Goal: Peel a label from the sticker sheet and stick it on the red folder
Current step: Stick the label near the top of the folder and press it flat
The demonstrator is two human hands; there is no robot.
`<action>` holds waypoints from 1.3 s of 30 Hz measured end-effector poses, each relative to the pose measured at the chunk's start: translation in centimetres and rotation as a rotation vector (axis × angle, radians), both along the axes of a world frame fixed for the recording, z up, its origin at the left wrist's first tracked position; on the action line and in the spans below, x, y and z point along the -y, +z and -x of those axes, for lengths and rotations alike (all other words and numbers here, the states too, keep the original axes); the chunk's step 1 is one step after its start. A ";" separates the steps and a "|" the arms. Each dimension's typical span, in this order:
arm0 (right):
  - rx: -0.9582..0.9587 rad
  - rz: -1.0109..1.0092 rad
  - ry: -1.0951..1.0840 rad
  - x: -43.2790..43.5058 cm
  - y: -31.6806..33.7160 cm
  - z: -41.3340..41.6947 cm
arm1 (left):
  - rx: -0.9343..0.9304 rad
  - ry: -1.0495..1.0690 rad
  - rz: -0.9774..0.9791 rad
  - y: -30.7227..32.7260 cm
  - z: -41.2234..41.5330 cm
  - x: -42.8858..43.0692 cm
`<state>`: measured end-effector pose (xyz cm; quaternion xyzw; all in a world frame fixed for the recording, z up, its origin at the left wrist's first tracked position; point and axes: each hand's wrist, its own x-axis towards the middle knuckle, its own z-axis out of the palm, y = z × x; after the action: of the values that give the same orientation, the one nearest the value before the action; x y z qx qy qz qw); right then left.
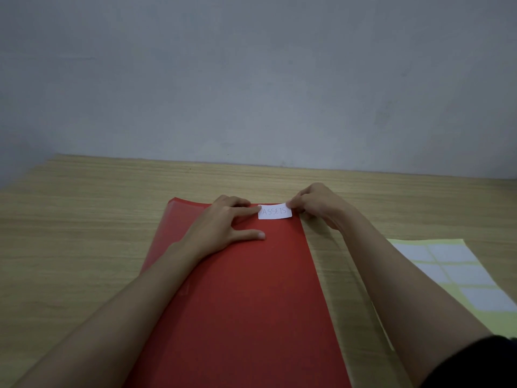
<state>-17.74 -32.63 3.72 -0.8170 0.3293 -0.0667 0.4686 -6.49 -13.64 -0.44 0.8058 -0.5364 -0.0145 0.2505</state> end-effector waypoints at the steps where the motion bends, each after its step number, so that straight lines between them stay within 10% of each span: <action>1: 0.002 0.002 -0.001 0.0 0.0 0.0 | -0.002 -0.001 0.002 0.0 0.0 0.0; 39: -0.016 0.136 0.013 -0.2 -0.6 -0.2 | 0.015 -0.003 -0.004 0.2 0.2 0.0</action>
<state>-17.54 -32.40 3.17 -0.8497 0.3222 -0.0793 0.4097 -6.72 -13.62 -0.26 0.8057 -0.5394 -0.0099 0.2445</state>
